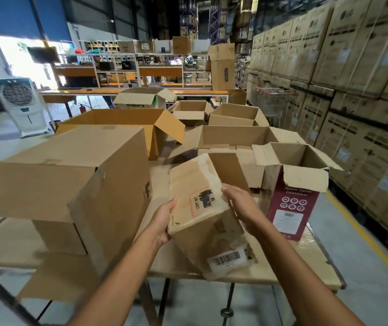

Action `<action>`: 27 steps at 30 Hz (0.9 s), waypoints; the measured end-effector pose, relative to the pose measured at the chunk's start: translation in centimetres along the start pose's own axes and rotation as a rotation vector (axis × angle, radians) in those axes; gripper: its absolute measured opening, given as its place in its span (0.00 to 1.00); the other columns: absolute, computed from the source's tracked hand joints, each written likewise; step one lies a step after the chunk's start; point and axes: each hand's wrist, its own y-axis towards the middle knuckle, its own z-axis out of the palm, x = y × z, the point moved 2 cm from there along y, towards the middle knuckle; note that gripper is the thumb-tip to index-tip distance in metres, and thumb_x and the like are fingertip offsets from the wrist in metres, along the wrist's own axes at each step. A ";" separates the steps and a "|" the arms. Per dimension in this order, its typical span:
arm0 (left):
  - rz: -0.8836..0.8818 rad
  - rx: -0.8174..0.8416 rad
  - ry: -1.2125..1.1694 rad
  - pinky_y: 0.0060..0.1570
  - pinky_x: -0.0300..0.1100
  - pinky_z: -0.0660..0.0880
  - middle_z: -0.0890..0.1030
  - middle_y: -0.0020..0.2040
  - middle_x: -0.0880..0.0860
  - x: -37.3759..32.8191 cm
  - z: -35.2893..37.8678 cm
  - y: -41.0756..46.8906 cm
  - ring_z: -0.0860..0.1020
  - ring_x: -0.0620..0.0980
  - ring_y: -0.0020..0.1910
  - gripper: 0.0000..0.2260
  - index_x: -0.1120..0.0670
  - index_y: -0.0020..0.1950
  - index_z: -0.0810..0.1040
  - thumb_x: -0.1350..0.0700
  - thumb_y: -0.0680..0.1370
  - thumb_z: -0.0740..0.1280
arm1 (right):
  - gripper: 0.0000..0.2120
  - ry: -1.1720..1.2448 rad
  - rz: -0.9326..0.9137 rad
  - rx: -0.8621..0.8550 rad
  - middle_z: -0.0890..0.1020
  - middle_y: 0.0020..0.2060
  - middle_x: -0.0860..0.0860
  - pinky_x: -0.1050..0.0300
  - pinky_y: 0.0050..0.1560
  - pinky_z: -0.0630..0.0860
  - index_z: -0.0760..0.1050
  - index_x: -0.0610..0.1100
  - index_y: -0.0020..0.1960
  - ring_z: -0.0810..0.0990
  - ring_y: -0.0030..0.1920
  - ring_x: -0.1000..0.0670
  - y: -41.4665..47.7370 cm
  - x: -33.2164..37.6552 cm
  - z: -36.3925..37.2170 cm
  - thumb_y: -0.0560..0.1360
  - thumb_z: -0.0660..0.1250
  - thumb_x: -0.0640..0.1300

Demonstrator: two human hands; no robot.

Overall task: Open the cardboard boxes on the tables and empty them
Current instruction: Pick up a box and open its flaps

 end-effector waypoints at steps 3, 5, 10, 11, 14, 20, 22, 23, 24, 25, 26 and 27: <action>-0.011 0.005 -0.065 0.45 0.49 0.82 0.86 0.48 0.60 0.2 -1.9 0.4 0.85 0.56 0.42 0.16 0.58 0.58 0.80 0.50 0.85 0.57 | 0.25 -0.288 -0.183 -0.058 0.80 0.64 0.56 0.53 0.58 0.73 0.75 0.56 0.70 0.77 0.62 0.53 0.6 -0.9 0.6 0.79 0.53 0.63; -0.020 -0.001 -0.054 0.38 0.46 0.83 0.86 0.46 0.59 0.0 -3.1 0.5 0.85 0.56 0.41 0.16 0.59 0.59 0.79 0.51 0.85 0.56 | 0.29 -0.355 -0.227 -0.054 0.78 0.62 0.52 0.55 0.54 0.71 0.71 0.58 0.73 0.75 0.62 0.51 1.0 -2.2 1.2 0.78 0.50 0.67; -0.038 -0.074 0.165 0.34 0.47 0.82 0.85 0.44 0.60 -1.2 -5.7 0.5 0.84 0.55 0.38 0.13 0.54 0.59 0.76 0.53 0.87 0.53 | 0.41 -0.491 -0.157 -0.015 0.69 0.72 0.47 0.37 0.70 0.66 0.62 0.57 0.78 0.67 0.72 0.46 1.6 -3.9 3.2 0.72 0.48 0.77; -0.051 -0.086 0.286 0.38 0.49 0.82 0.83 0.47 0.60 -1.3 -6.1 0.5 0.82 0.56 0.40 0.12 0.52 0.59 0.75 0.53 0.87 0.52 | 0.42 -0.548 -0.142 0.022 0.67 0.75 0.48 0.35 0.72 0.64 0.60 0.57 0.79 0.64 0.74 0.45 1.7 -4.4 3.7 0.72 0.47 0.77; -0.039 -0.187 0.719 0.39 0.44 0.73 0.78 0.47 0.58 -1.1 -7.7 0.9 0.75 0.54 0.41 0.09 0.48 0.58 0.71 0.53 0.86 0.51 | 0.38 -0.793 -0.052 0.067 0.64 0.78 0.49 0.31 0.72 0.59 0.59 0.56 0.79 0.60 0.76 0.43 2.2 -5.8 4.5 0.75 0.49 0.75; 0.146 -0.213 0.461 0.57 0.54 0.77 0.86 0.49 0.58 -1.8 -7.5 2.6 0.83 0.59 0.52 0.16 0.57 0.54 0.84 0.49 0.83 0.60 | 0.42 -0.908 0.158 -0.033 0.60 0.77 0.43 0.29 0.67 0.63 0.64 0.53 0.76 0.61 0.74 0.35 2.6 -5.5 6.1 0.71 0.48 0.79; 0.145 -0.184 0.475 0.58 0.55 0.78 0.86 0.50 0.56 -2.2 -7.3 3.0 0.83 0.59 0.53 0.17 0.55 0.56 0.84 0.46 0.83 0.59 | 0.44 -0.894 0.171 -0.070 0.60 0.78 0.42 0.35 0.66 0.70 0.65 0.51 0.76 0.65 0.72 0.34 2.9 -5.9 6.0 0.71 0.50 0.79; 0.114 -0.156 0.483 0.54 0.52 0.79 0.86 0.50 0.56 -2.2 -7.3 3.1 0.83 0.58 0.51 0.19 0.54 0.57 0.83 0.44 0.82 0.59 | 0.44 -0.895 0.174 -0.096 0.60 0.78 0.42 0.37 0.65 0.71 0.66 0.49 0.76 0.66 0.71 0.35 3.1 -6.1 5.9 0.71 0.51 0.79; 0.073 -0.109 0.466 0.49 0.49 0.79 0.85 0.50 0.56 -2.1 -7.2 3.1 0.83 0.57 0.49 0.20 0.54 0.57 0.82 0.42 0.82 0.59 | 0.44 -0.907 0.178 -0.125 0.61 0.78 0.41 0.39 0.65 0.72 0.67 0.48 0.75 0.67 0.71 0.35 3.3 -6.3 5.7 0.71 0.53 0.78; 0.028 -0.041 0.429 0.48 0.48 0.79 0.85 0.51 0.56 -1.8 -6.7 3.2 0.83 0.57 0.49 0.20 0.54 0.58 0.81 0.42 0.83 0.58 | 0.42 -0.923 0.181 -0.156 0.62 0.77 0.41 0.39 0.65 0.72 0.68 0.47 0.73 0.68 0.70 0.36 3.6 -6.6 5.5 0.72 0.55 0.76; 0.005 0.016 0.413 0.52 0.49 0.79 0.84 0.53 0.56 -1.2 -6.2 3.4 0.83 0.56 0.51 0.19 0.55 0.60 0.80 0.43 0.84 0.57 | 0.40 -0.934 0.178 -0.185 0.63 0.76 0.40 0.40 0.65 0.73 0.70 0.45 0.72 0.68 0.70 0.36 3.6 -6.7 5.2 0.73 0.57 0.74; 0.008 0.043 0.419 0.55 0.49 0.78 0.84 0.55 0.55 -0.6 -5.6 3.3 0.82 0.55 0.54 0.17 0.55 0.61 0.78 0.46 0.85 0.56 | 0.38 -0.932 0.166 -0.210 0.65 0.75 0.40 0.41 0.65 0.73 0.71 0.45 0.70 0.69 0.69 0.37 3.8 -6.8 4.9 0.74 0.58 0.72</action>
